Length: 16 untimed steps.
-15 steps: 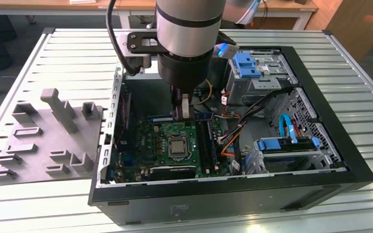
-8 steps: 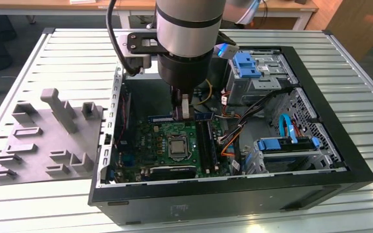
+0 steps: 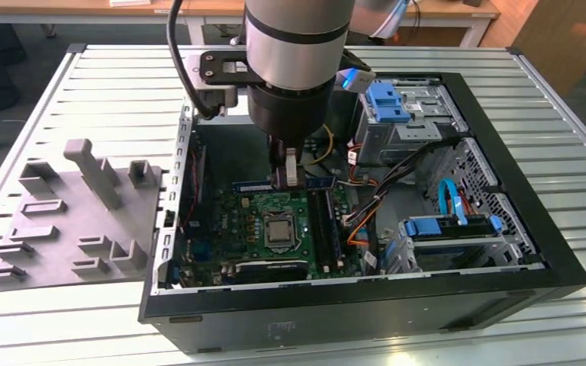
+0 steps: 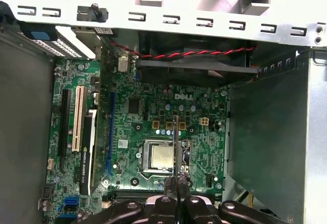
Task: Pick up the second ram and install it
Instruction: 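Insert the second ram into the second slot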
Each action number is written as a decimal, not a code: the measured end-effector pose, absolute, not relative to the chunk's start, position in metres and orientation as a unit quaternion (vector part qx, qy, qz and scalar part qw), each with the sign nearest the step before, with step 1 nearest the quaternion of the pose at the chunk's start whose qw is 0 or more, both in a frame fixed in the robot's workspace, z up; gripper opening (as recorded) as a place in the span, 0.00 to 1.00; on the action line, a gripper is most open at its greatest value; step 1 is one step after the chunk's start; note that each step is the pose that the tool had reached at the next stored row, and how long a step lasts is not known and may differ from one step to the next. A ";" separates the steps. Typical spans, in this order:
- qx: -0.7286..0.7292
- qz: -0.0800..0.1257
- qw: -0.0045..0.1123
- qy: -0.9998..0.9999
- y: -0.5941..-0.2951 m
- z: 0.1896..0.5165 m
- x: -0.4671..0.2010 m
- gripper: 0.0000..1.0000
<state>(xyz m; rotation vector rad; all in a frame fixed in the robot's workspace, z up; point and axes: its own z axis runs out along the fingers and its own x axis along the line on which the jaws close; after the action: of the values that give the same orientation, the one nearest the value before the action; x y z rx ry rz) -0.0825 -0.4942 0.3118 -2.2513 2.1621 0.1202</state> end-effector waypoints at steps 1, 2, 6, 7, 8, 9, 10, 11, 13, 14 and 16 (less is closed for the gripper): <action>-0.720 0.038 0.009 0.693 -0.494 0.312 -0.083 0.13; -0.716 0.038 0.009 0.697 -0.494 0.312 -0.082 0.13; -0.683 0.038 0.011 0.729 -0.494 0.311 -0.082 0.13; -0.677 0.038 0.011 0.735 -0.494 0.311 -0.082 0.13; -0.670 0.038 0.012 0.741 -0.494 0.311 -0.082 0.13; -0.663 0.038 0.012 0.747 -0.494 0.311 -0.082 0.13; -0.657 0.038 0.012 0.753 -0.494 0.311 -0.082 0.13; -0.650 0.037 0.013 0.759 -0.494 0.311 -0.082 0.13; -0.635 0.037 0.013 0.771 -0.494 0.310 -0.082 0.13; -0.628 0.037 0.014 0.777 -0.494 0.310 -0.082 0.13; -0.614 0.037 0.014 0.788 -0.494 0.310 -0.082 0.13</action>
<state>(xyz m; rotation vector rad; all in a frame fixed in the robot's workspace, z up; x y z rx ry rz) -0.0825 -0.4942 0.3101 -1.9126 2.4533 0.1146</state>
